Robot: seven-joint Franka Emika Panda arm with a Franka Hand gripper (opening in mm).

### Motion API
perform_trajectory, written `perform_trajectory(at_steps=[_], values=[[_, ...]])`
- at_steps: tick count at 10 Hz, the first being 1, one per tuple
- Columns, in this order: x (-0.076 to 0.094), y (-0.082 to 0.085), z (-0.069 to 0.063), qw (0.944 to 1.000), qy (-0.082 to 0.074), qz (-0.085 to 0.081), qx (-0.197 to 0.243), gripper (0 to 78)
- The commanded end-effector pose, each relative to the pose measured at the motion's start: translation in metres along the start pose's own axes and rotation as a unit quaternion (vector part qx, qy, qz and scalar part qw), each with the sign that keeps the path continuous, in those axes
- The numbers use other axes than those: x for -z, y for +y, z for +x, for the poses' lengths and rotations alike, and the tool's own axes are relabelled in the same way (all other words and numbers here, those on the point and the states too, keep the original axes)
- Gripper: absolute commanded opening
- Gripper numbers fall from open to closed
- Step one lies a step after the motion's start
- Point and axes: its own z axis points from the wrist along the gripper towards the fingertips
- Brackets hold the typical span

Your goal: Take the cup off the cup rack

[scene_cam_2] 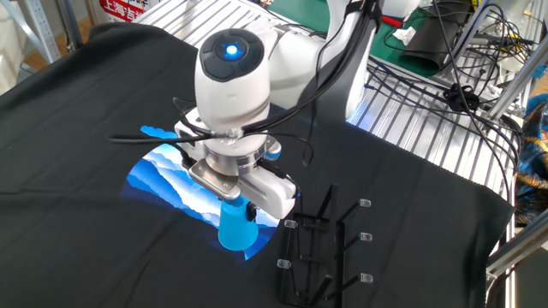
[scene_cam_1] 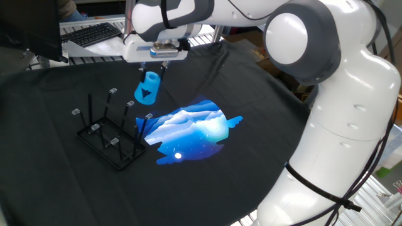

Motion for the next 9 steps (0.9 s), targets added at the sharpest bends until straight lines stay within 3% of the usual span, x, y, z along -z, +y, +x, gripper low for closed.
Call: perform_trajectory(at_steps=[1,9], values=[[-0.023,0.001,-0.003,0.9999,-0.01,-0.006,0.002,1.2],[-0.062,0.001,-0.008,0.9997,-0.016,-0.006,0.017,1.2]])
